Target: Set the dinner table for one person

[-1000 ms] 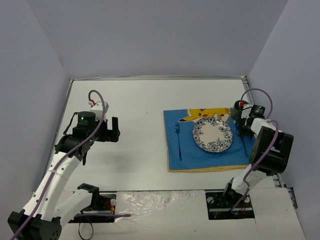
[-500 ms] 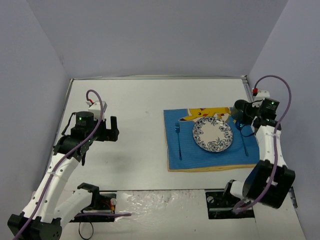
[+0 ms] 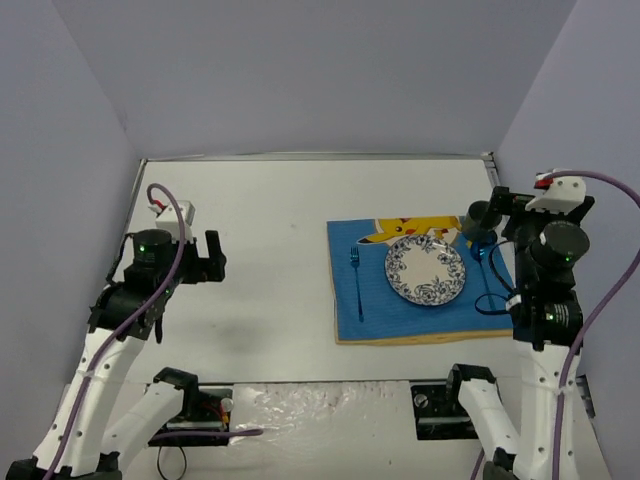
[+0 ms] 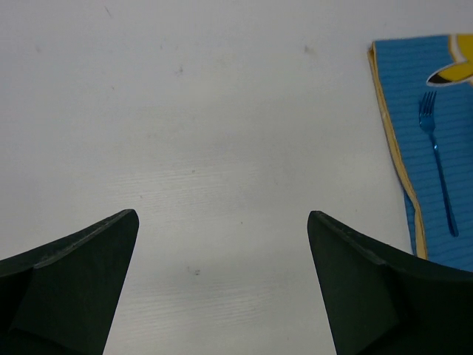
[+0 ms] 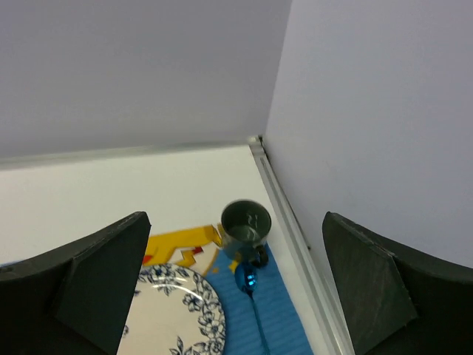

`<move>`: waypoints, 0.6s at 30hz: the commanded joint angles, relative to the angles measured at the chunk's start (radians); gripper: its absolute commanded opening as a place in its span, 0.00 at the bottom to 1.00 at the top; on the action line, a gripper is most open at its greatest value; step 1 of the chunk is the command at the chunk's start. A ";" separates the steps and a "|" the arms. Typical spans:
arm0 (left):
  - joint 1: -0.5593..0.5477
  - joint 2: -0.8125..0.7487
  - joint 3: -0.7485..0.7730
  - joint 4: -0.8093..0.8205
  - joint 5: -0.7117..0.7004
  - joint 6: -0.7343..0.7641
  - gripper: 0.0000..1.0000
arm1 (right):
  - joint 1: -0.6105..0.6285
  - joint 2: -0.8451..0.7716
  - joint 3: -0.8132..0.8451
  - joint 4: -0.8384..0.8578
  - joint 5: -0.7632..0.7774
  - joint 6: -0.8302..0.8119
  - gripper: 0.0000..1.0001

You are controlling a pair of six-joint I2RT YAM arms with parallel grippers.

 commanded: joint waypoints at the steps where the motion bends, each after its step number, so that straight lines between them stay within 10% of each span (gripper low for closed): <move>1: 0.008 -0.085 0.134 -0.022 -0.104 -0.011 0.96 | 0.107 -0.151 0.035 0.022 0.188 0.015 1.00; 18: 0.006 -0.385 0.005 -0.012 -0.269 0.023 0.97 | 0.291 -0.604 -0.192 -0.048 0.335 0.055 1.00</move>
